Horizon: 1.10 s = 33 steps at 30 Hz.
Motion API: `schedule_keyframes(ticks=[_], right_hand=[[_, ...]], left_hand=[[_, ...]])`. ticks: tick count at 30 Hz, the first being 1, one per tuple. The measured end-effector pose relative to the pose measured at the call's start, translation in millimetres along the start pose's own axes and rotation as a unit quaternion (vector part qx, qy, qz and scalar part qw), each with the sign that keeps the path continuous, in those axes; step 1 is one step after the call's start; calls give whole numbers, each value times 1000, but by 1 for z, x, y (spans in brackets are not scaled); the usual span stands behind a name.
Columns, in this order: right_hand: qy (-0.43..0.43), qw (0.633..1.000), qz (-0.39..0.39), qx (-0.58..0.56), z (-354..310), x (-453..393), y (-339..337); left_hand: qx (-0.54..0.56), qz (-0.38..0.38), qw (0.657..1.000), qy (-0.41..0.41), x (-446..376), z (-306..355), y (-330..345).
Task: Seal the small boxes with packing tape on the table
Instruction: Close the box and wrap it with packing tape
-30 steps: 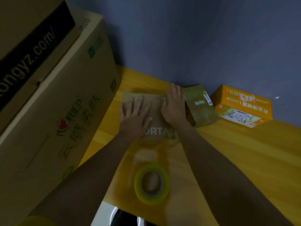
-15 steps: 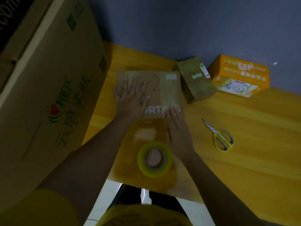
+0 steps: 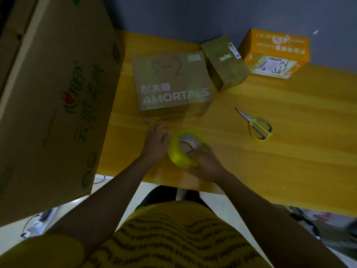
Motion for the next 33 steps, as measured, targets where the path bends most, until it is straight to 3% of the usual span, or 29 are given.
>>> schedule_keyframes(ticks=[2, 4, 8, 12, 17, 23, 29, 33], right_hand=[[50, 984, 11, -169, -1, 8, -20], [107, 959, 3, -263, 1, 16, -30], [176, 930, 6, -324, 20, 31, -33], [188, 910, 24, -368, 33, 47, -43], [189, 882, 68, -427, 40, 61, -57], [179, 850, 88, -488, 42, 71, -70], [160, 784, 48, -598, 41, 82, -85], [135, 792, 52, -593, 33, 87, -99]], left_hand=[[67, -53, 996, -11, 5, 12, 16], [64, -64, 996, 16, 8, 35, 23], [-67, -57, 987, 132, 23, 88, 30], [-148, -34, 970, 190, 43, 126, 40], [-176, -9, 943, 283, 64, 156, 46], [-149, 20, 938, 311, 68, 172, 43], [-16, 85, 973, 215, 63, 167, 28], [17, 90, 975, 202, 57, 173, 19]])
Point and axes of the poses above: each hand's wrist, its own x-axis away from the middle knuckle, its own y-axis out of the palm, z = x × y, the point moved 8 cm from there along -x, towards the middle knuckle, and after that the axes turned 15 degrees about y, right-handed, at the moved point
